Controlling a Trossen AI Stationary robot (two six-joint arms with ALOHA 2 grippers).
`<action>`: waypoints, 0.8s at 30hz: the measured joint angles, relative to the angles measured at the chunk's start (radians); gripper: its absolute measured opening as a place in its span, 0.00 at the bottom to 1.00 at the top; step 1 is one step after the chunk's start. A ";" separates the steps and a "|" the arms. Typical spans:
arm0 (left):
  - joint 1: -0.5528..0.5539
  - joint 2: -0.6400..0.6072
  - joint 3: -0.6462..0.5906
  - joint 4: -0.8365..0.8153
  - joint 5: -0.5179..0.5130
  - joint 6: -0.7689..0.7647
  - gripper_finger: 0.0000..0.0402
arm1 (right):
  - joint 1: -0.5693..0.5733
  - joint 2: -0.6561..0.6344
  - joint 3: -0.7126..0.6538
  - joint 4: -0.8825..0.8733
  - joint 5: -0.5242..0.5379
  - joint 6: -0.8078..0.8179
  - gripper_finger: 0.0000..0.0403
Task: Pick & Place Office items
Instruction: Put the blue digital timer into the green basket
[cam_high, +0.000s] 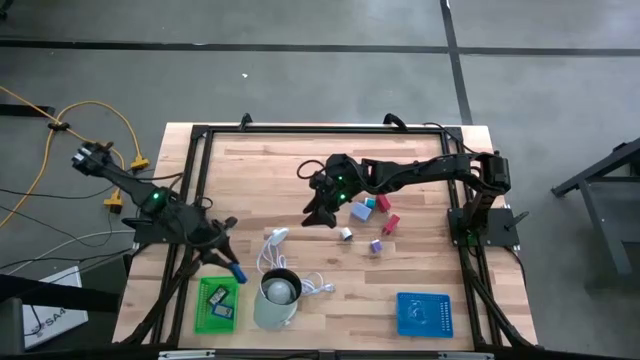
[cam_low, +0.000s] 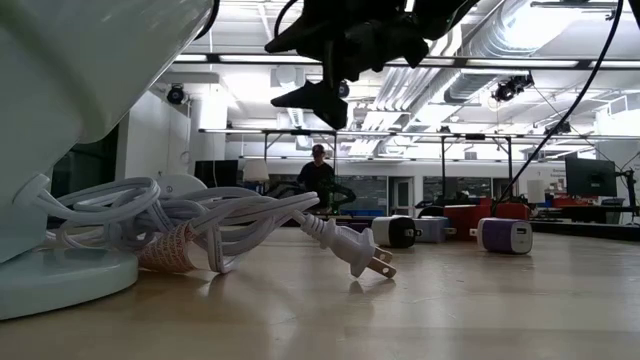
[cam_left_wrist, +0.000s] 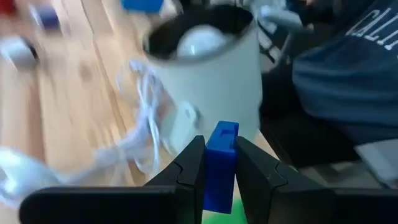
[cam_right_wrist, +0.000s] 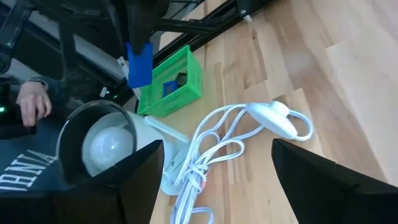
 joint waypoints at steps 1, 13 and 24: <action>-0.006 -0.004 0.000 -0.024 0.003 -0.024 0.15 | 0.000 0.000 0.000 0.000 0.009 0.000 0.71; -0.094 -0.005 0.000 -0.066 0.004 -0.097 0.15 | -0.001 0.000 0.000 0.001 0.197 -0.001 0.71; -0.106 -0.005 0.004 -0.073 0.005 -0.174 0.15 | 0.002 0.000 0.000 0.001 0.310 -0.001 0.71</action>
